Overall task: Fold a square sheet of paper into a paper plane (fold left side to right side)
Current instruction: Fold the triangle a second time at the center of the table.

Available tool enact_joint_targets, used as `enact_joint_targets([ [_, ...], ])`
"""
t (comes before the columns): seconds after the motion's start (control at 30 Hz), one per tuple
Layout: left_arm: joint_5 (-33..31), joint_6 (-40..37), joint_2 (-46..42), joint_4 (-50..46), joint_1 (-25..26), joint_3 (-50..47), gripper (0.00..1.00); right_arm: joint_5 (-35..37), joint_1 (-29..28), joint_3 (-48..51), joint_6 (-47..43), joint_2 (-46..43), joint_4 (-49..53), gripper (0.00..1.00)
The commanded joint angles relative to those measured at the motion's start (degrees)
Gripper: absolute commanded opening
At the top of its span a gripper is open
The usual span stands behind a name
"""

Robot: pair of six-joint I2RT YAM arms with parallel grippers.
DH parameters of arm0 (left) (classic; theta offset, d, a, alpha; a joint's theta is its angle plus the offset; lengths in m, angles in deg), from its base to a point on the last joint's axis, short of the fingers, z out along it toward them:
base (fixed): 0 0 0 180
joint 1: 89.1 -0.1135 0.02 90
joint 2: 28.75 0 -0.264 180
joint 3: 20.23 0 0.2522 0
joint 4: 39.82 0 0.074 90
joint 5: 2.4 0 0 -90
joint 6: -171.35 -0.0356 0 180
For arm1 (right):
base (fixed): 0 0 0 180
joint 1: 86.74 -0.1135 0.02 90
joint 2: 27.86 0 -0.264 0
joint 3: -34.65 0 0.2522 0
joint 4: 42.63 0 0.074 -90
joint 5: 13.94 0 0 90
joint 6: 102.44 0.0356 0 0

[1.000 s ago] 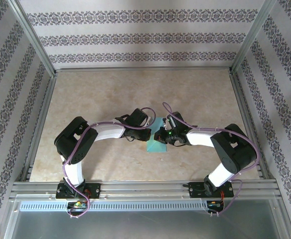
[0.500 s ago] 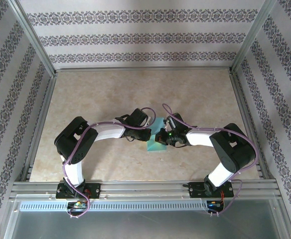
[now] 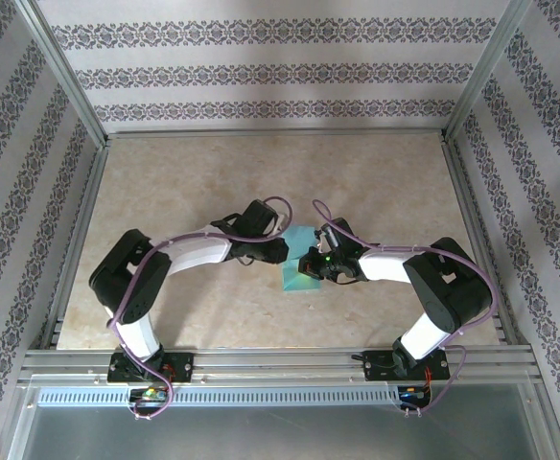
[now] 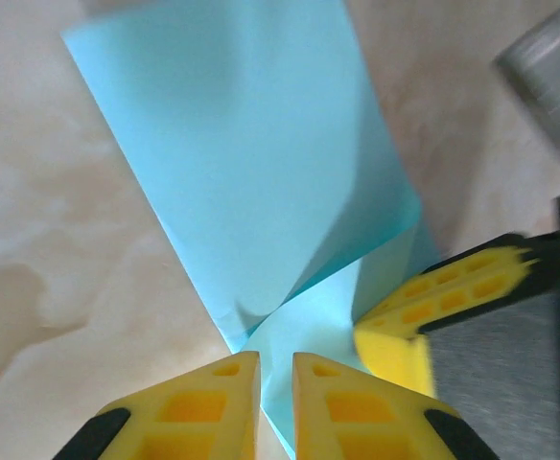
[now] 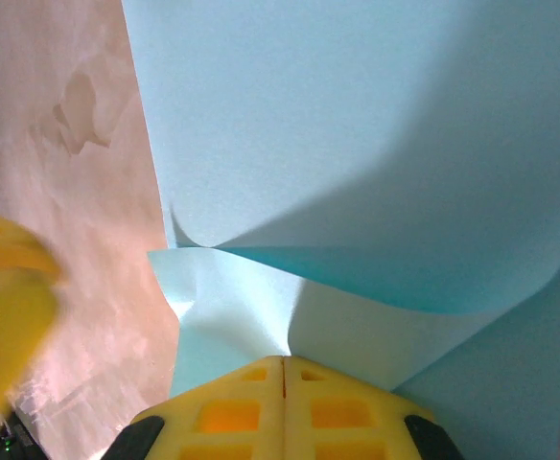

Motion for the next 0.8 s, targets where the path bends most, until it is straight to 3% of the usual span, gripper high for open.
enact_joint_targets([
  [0.0, -0.19, 0.08, -4.75, -4.14, -1.0, 1.03, 0.16, 1.73, -0.48, 1.71, -1.04, 0.99, 3.04, 0.0],
  [0.17, 6.39, 4.25, -8.23, -3.53, -0.53, -2.8, 0.06, 1.63, -0.48, 1.63, -0.99, 1.16, 2.76, 0.0],
  [0.4, 16.22, 11.61, -6.45, -0.29, 3.13, -4.73, 0.01, 1.45, -0.48, 1.54, -1.16, 1.16, 2.76, 0.0],
  [0.77, 14.93, 14.68, 0.21, 2.76, 5.07, -4.16, 0.0, 1.45, -0.54, 1.63, -1.23, 1.12, 2.85, 0.0],
])
